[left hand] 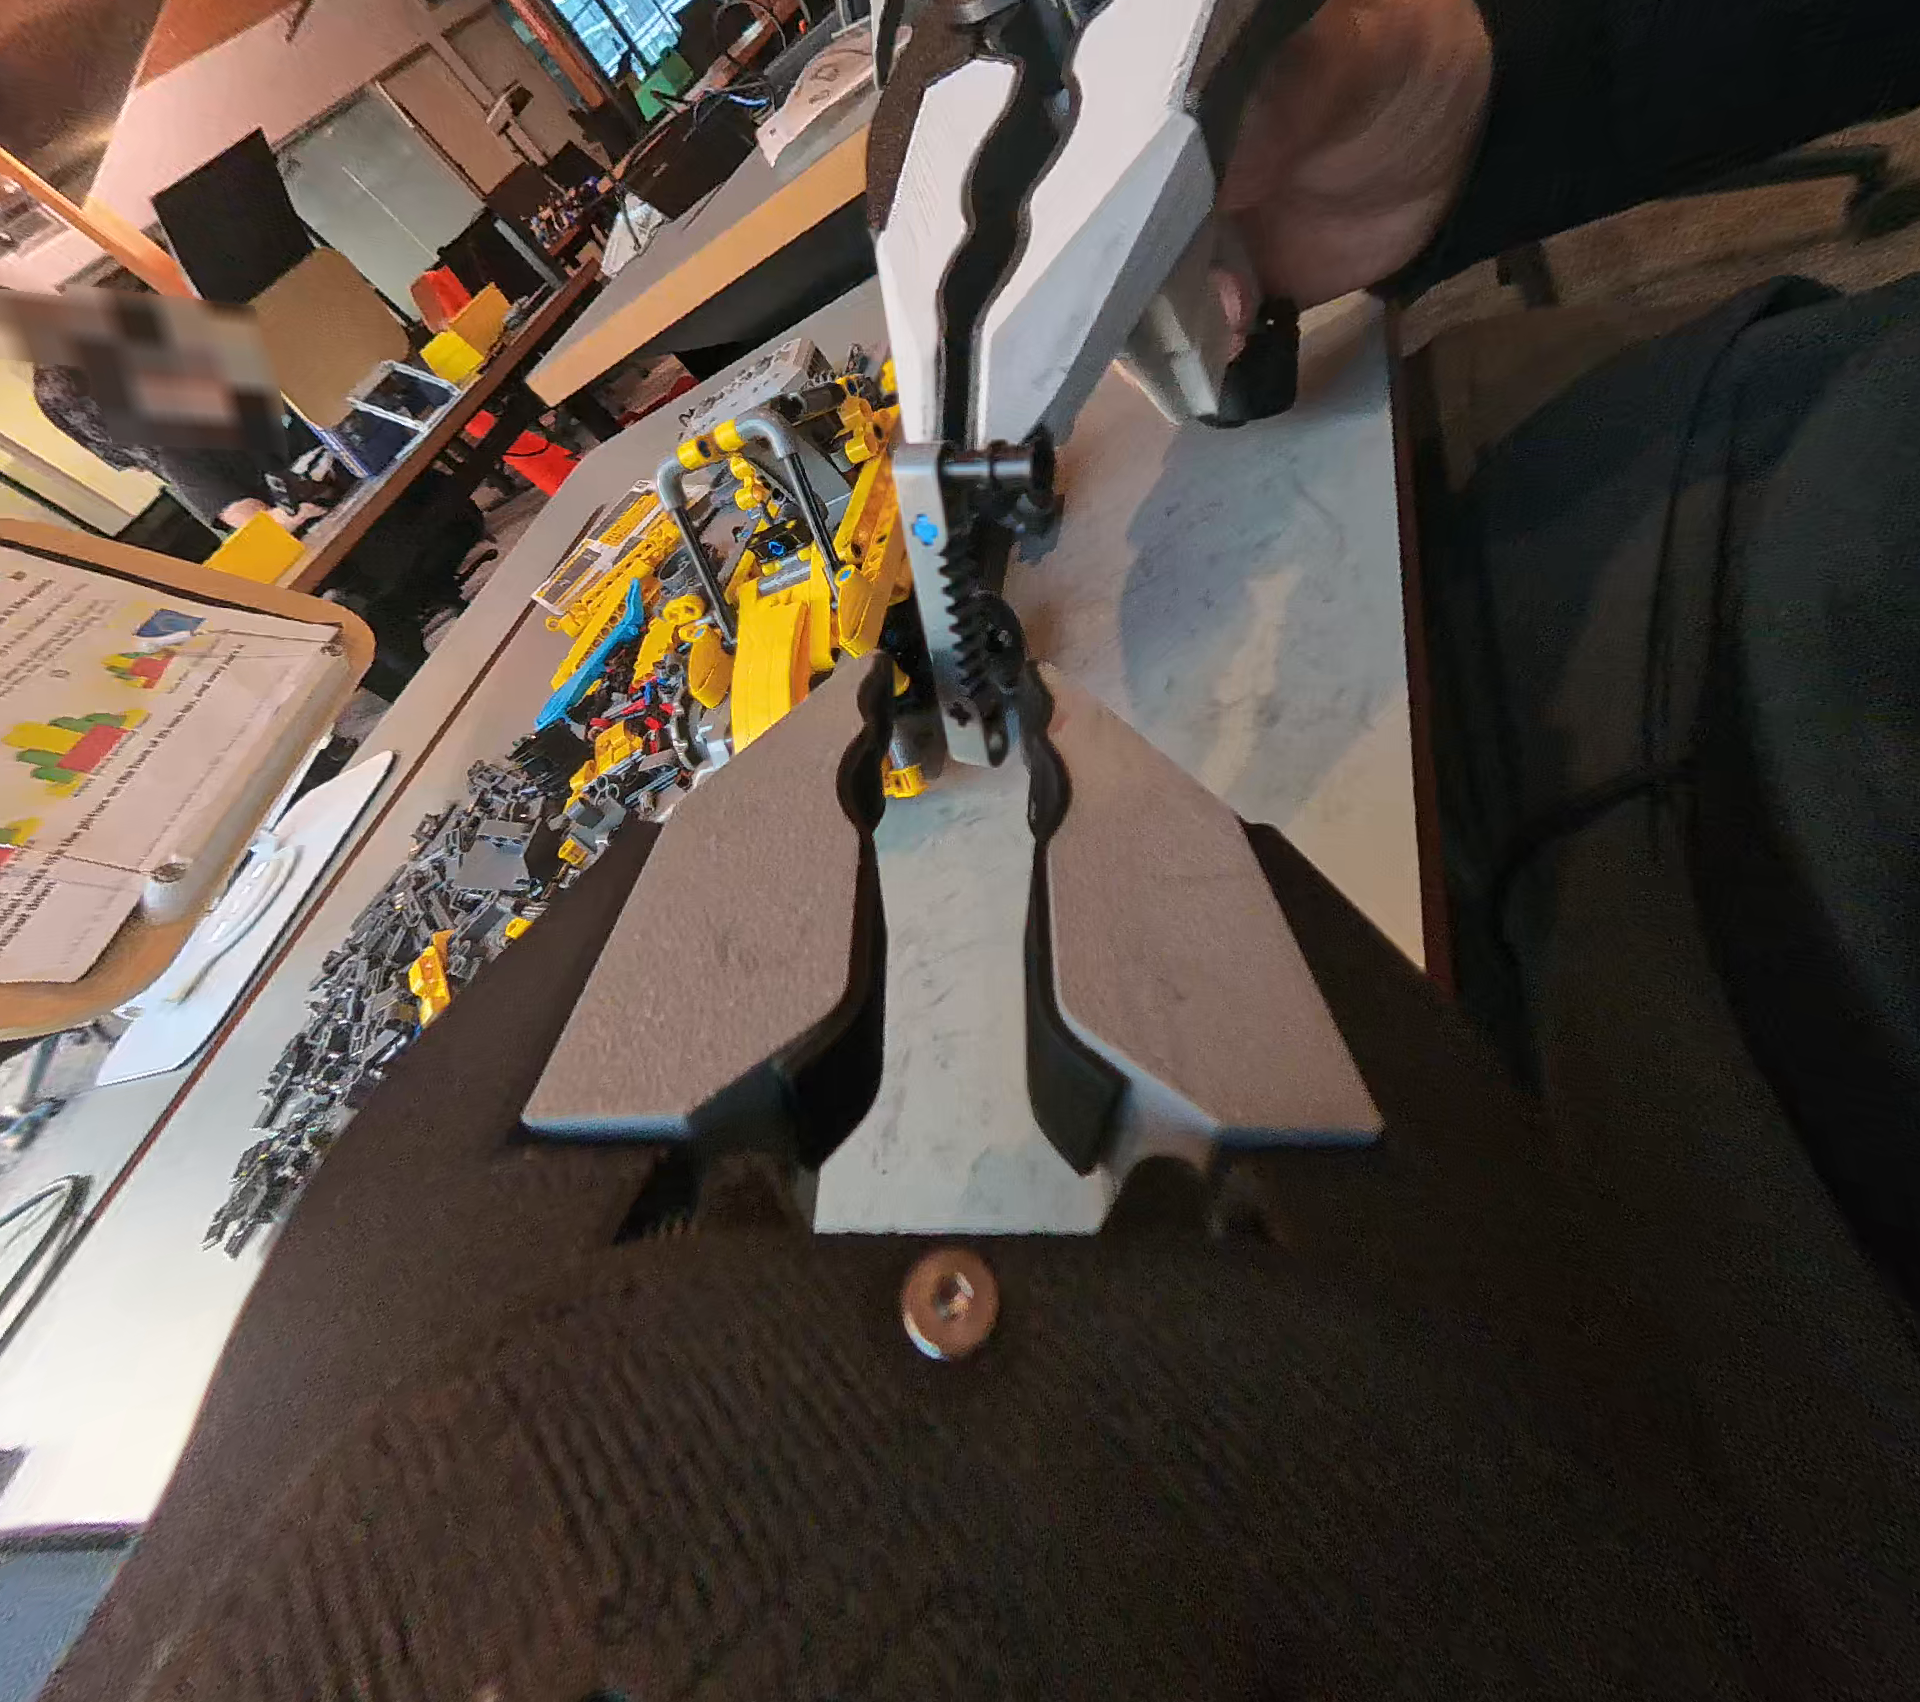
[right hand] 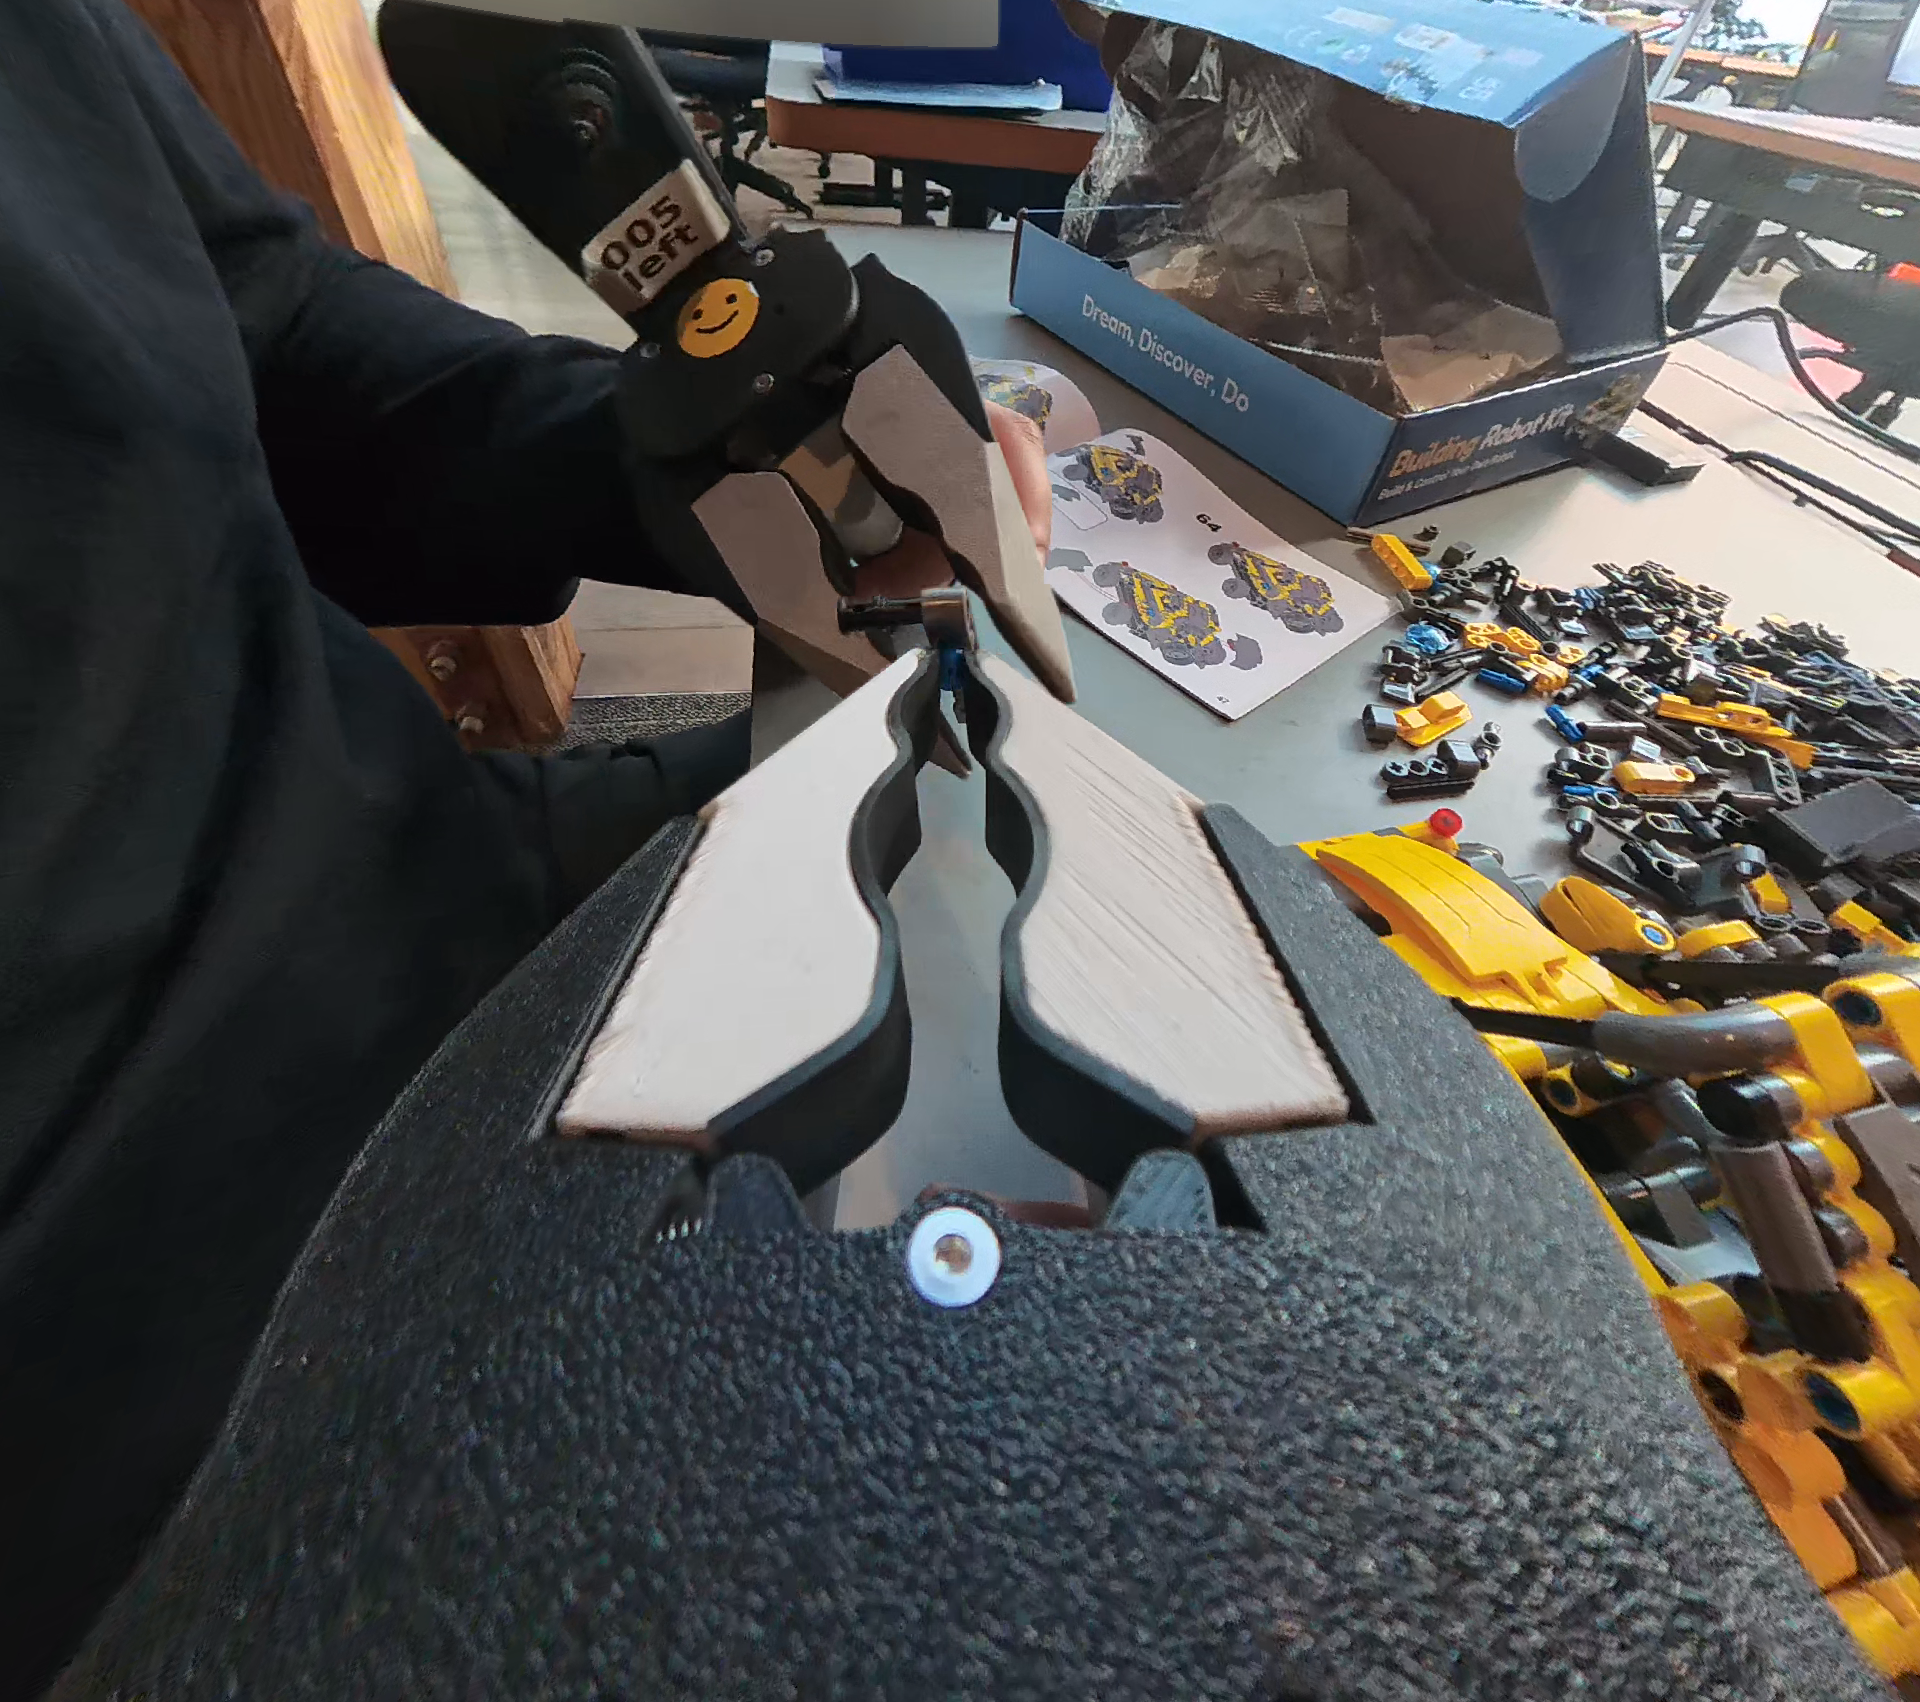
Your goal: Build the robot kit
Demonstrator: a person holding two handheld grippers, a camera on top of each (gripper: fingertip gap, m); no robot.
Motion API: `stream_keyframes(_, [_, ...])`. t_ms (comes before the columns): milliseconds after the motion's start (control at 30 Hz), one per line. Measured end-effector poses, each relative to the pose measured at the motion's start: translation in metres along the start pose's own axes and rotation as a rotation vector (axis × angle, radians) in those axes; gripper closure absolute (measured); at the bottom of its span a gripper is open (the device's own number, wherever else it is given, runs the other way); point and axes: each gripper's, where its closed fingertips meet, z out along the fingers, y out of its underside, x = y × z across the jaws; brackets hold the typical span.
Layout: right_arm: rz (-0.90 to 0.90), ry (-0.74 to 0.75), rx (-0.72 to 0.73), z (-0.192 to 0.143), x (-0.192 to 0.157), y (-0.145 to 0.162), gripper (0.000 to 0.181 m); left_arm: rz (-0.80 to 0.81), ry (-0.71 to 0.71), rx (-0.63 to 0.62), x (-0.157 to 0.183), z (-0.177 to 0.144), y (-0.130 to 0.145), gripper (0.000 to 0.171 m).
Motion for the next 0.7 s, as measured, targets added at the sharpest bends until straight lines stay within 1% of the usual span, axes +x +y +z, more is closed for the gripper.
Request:
stream_keyframes(133, [0.002, -0.036, 0.006, 0.003, -0.005, 0.0, 0.177, -0.006, 0.064, 0.018, 0.01, -0.002, -0.004, 0.15])
stream_keyframes(233, [0.004, -0.045, -0.003, 0.004, -0.007, 0.003, 0.177, 0.012, 0.043, 0.001, 0.01, -0.001, -0.002, 0.16])
stream_keyframes(400, [0.001, -0.029, -0.045, 0.004, -0.004, 0.013, 0.177, -0.019, 0.051, -0.049, 0.007, 0.002, 0.005, 0.164])
stream_keyframes(500, [0.01, 0.007, -0.132, 0.003, 0.003, 0.029, 0.177, -0.025, 0.061, -0.136, 0.008, 0.006, 0.017, 0.164])
stream_keyframes(633, [0.029, 0.026, -0.295, 0.002, 0.01, 0.055, 0.177, -0.008, 0.088, -0.322, 0.013, 0.014, 0.044, 0.164])
stream_keyframes(700, [0.044, 0.016, -0.347, 0.001, 0.008, 0.064, 0.162, -0.023, 0.116, -0.401, 0.015, 0.016, 0.055, 0.164])
